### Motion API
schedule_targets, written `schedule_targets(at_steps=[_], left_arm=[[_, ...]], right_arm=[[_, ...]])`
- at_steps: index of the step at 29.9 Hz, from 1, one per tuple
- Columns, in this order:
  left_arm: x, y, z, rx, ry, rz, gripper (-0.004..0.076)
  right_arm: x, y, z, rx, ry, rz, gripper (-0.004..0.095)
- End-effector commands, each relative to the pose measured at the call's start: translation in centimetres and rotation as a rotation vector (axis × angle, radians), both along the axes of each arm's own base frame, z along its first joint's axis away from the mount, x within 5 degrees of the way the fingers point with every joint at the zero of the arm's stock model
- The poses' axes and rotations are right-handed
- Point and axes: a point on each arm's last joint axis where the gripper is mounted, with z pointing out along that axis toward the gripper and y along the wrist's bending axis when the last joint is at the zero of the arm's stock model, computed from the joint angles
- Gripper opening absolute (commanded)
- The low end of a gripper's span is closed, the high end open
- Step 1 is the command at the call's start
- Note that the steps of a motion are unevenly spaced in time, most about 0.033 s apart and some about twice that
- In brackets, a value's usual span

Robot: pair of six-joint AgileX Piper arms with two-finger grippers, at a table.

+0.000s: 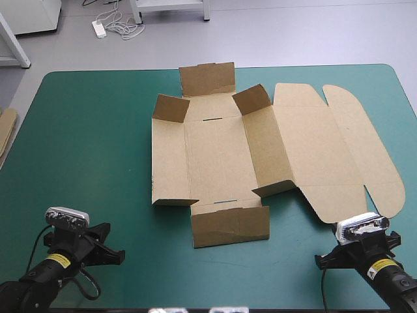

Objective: Fold the box

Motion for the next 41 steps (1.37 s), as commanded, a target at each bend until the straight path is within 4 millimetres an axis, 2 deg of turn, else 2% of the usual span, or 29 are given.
schedule_targets(at_steps=[1,22,27,30,35,37,41], left_arm=[[0.4,-0.1,1.2,-0.031,-0.066,0.011,-0.0009],[0.5,-0.1,1.3,-0.034,-0.084,0.016,-0.0009],[0.8,0.0,1.7,-0.018,-0.144,0.014,-0.0006],[1.2,0.1,2.4,-0.062,-0.218,0.048,0.0081],[1.7,-0.2,3.4,-0.241,-0.242,0.113,0.0435],[2.5,-0.7,4.0,-0.317,-0.171,0.119,0.0475],[5.0,-1.9,4.9,-0.364,0.017,0.093,0.0449]], right_arm=[[0.4,0.2,1.5,0.035,-0.067,0.002,-0.0019],[0.6,0.1,1.7,0.007,-0.097,0.005,-0.0019],[0.6,0.1,1.4,0.007,-0.106,0.006,-0.0019],[0.6,0.1,1.5,0.011,-0.114,0.006,-0.0019],[0.6,0.2,1.5,0.022,-0.112,0.005,-0.0019],[0.6,0.2,1.5,0.023,-0.116,0.005,-0.0019],[0.7,0.2,1.7,0.032,-0.128,0.005,-0.0019]])
